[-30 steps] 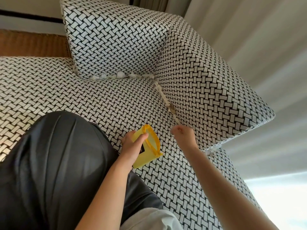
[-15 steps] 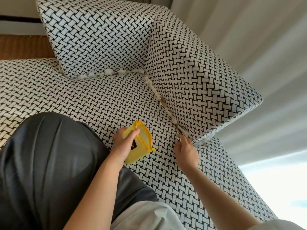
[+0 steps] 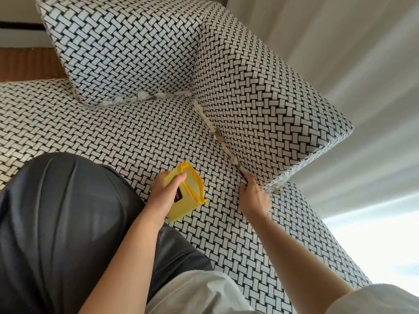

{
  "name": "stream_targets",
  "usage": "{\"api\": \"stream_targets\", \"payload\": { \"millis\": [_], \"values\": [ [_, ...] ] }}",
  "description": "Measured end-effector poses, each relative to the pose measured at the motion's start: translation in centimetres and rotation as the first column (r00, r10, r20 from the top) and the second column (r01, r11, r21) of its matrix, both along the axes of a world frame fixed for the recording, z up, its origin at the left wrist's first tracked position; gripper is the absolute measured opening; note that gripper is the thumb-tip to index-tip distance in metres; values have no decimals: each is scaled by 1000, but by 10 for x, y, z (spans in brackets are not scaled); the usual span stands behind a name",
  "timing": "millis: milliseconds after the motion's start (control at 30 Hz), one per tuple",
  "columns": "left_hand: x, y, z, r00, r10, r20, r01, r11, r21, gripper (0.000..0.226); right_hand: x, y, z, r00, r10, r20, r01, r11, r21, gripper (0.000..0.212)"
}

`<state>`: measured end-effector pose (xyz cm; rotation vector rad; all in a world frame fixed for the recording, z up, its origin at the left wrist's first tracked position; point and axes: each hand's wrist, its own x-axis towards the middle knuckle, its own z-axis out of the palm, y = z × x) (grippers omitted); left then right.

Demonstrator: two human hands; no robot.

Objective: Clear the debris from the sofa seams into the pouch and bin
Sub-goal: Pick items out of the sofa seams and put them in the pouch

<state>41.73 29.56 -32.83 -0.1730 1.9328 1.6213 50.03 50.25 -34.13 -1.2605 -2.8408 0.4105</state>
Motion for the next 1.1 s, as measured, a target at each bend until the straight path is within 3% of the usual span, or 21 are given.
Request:
{"api": "stream_targets", "payload": {
  "millis": [167, 333, 433, 667, 867, 1100],
  "values": [
    [0, 1, 1, 1000, 8, 0, -8, 1000, 6, 58, -3, 4, 3, 998, 44, 55, -44, 999, -9, 44],
    [1, 1, 3, 1000, 17, -16, -17, 1000, -9, 62, -22, 10, 21, 931, 141, 335, -202, 967, 153, 36],
    [0, 2, 2, 1000, 18, -12, -18, 1000, -2, 63, -36, 12, 27, 896, 154, 417, -236, 960, 153, 36],
    [1, 3, 4, 1000, 26, -8, -26, 1000, 1, 61, -55, 8, 27, 851, 142, 506, -287, 932, 222, 16],
    [2, 1, 8, 1000, 22, -17, -22, 1000, 4, 52, -62, 7, 25, 829, 113, 547, -302, 915, 269, 12],
    [1, 2, 4, 1000, 13, -14, -13, 1000, -10, 59, -63, 10, 24, 823, 157, 545, -348, 899, 267, 15]
  ]
}}
